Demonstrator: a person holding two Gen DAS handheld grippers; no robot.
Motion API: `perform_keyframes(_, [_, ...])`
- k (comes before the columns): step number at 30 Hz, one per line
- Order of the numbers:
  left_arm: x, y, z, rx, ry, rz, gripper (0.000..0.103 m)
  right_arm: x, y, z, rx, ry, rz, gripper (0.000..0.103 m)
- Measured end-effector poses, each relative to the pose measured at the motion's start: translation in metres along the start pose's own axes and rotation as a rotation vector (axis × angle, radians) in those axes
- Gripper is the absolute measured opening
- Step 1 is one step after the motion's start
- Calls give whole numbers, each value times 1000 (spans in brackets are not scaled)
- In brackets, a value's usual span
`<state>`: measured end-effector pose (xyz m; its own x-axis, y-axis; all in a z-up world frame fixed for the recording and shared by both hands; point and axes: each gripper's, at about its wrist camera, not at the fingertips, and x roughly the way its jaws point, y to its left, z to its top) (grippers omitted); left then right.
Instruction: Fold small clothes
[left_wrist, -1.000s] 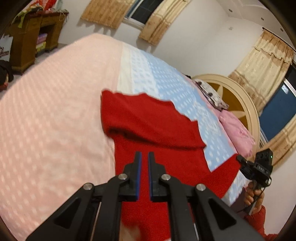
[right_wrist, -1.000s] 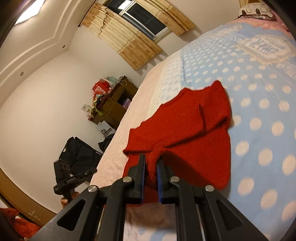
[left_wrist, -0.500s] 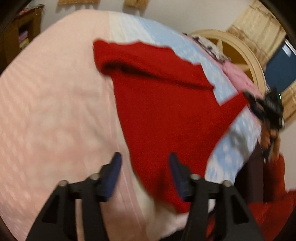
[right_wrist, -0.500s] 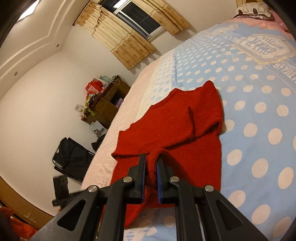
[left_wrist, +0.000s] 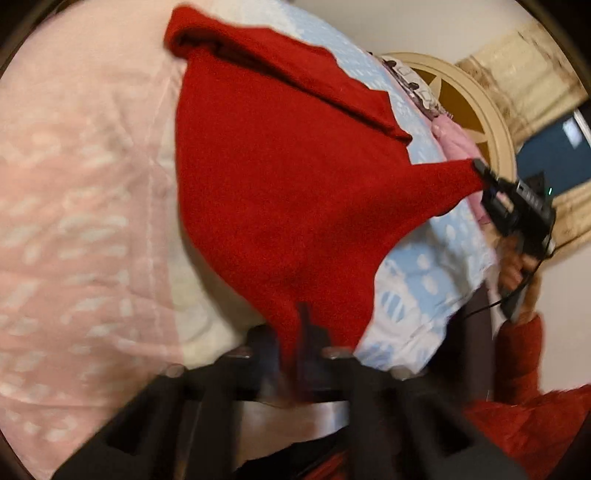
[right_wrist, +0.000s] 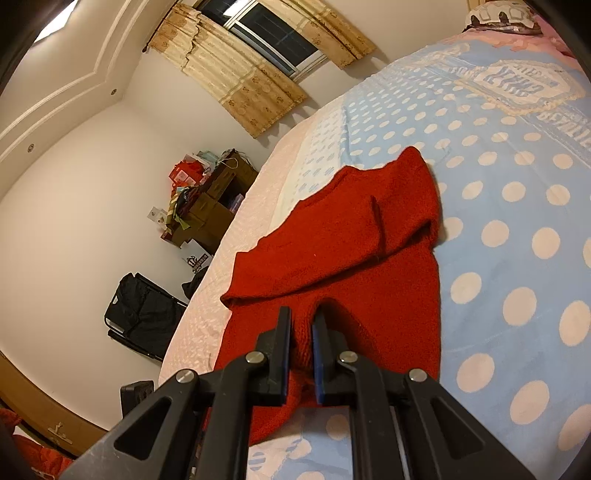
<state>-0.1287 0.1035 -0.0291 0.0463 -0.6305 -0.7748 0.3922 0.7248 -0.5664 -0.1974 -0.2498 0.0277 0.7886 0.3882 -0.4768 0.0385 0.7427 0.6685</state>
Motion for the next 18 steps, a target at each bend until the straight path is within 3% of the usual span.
perform_keyframes(7, [-29, -10, 24, 41, -92, -35, 7, -4, 3, 12, 15, -22, 33, 10])
perform_keyframes(14, [-64, -11, 116, 3, -228, -105, 7, 23, 9, 69, 0, -20, 45, 9])
perform_keyframes(18, [-67, -2, 192, -29, -298, -64, 7, 50, 0, 117, 28, -28, 50, 9])
